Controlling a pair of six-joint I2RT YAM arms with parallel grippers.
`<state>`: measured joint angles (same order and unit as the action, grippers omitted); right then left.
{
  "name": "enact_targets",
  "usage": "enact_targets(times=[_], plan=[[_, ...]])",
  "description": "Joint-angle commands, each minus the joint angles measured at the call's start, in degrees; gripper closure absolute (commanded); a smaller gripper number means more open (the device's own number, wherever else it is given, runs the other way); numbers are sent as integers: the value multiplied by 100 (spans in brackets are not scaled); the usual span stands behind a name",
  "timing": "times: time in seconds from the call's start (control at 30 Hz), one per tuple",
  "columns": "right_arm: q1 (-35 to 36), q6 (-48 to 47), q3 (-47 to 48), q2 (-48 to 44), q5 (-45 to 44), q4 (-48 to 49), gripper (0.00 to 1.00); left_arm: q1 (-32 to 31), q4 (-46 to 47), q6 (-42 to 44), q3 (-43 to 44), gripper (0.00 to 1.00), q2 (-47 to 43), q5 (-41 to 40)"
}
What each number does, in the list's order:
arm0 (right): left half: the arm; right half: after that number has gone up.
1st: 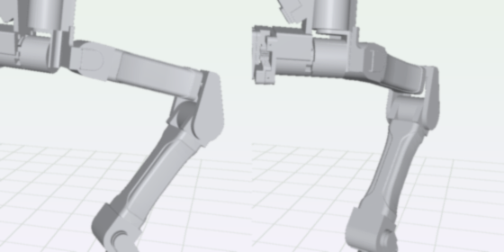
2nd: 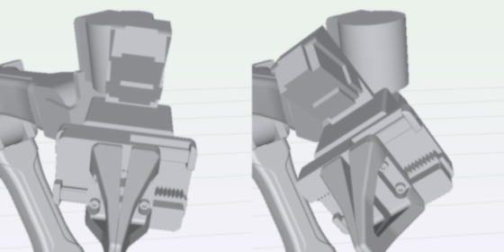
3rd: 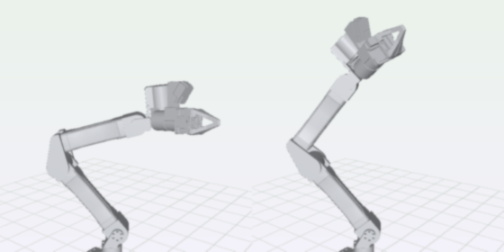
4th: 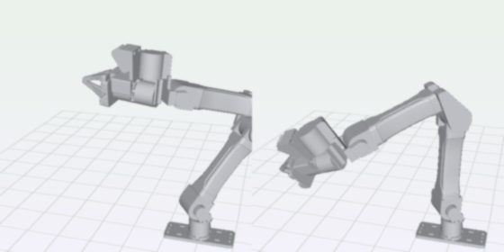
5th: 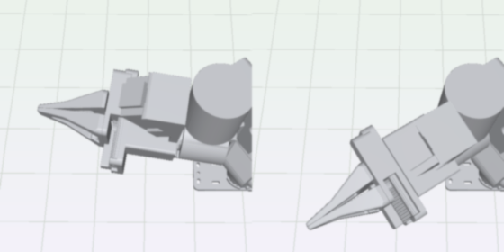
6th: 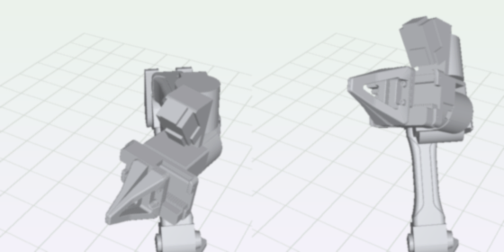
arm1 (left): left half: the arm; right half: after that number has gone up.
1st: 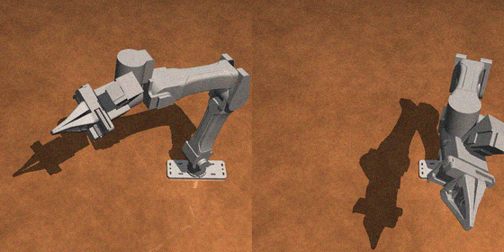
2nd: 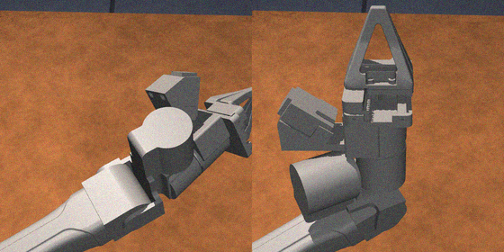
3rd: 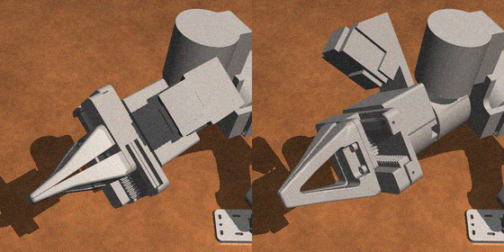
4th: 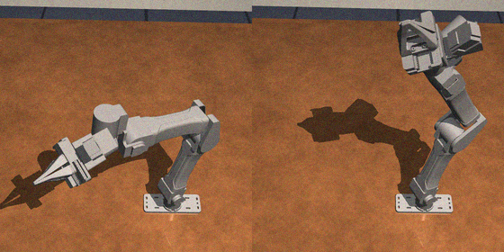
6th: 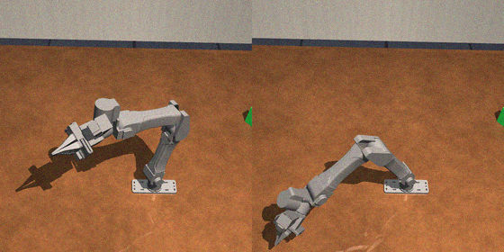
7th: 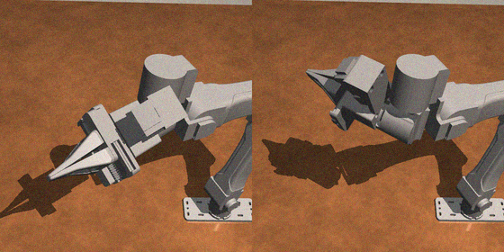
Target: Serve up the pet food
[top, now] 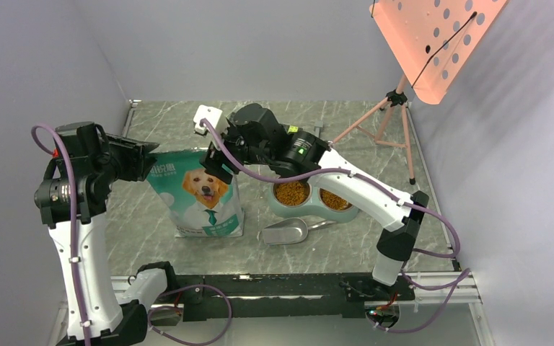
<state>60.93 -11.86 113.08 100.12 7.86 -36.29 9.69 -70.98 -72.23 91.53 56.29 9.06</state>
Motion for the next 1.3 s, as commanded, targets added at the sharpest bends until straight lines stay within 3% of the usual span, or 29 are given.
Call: enact_targets(times=[0.0, 0.33, 0.43, 0.47, 0.5, 0.53, 0.77, 0.93, 1.13, 1.27], plan=[[-45, -115, 354, 57, 196, 224, 27, 41, 304, 33, 164, 52, -67, -176], [-64, 25, 667, -10, -129, 32, 23, 41, 358, 163, 339, 30, -255, -85], [-63, 151, 693, -201, -462, -55, 18, 41, 480, 394, 469, 26, -403, 12], [-63, 203, 701, -292, -602, -102, 11, 41, 527, 513, 509, 25, -461, 71], [-63, 281, 695, -405, -858, -125, 2, 41, 565, 617, 560, 24, -529, 121], [-63, 391, 648, -549, -1262, -125, 0, 41, 653, 766, 620, 23, -603, 149], [-81, 1314, -342, -2074, -4659, -397, 0, 41, 2028, 2897, 1073, 11, -931, 11], [-72, 2575, -899, -2923, -6319, -1473, 0, 41, 2025, 4040, 1313, 9, -750, 44], [-72, 3588, -1573, -3927, -6578, -2207, 0, 41, 2424, 4660, 1258, 8, -703, -55], [-72, 3673, -1776, -4458, -6604, -2033, 0, 31, 2398, 4800, 1425, 8, -585, -139]])
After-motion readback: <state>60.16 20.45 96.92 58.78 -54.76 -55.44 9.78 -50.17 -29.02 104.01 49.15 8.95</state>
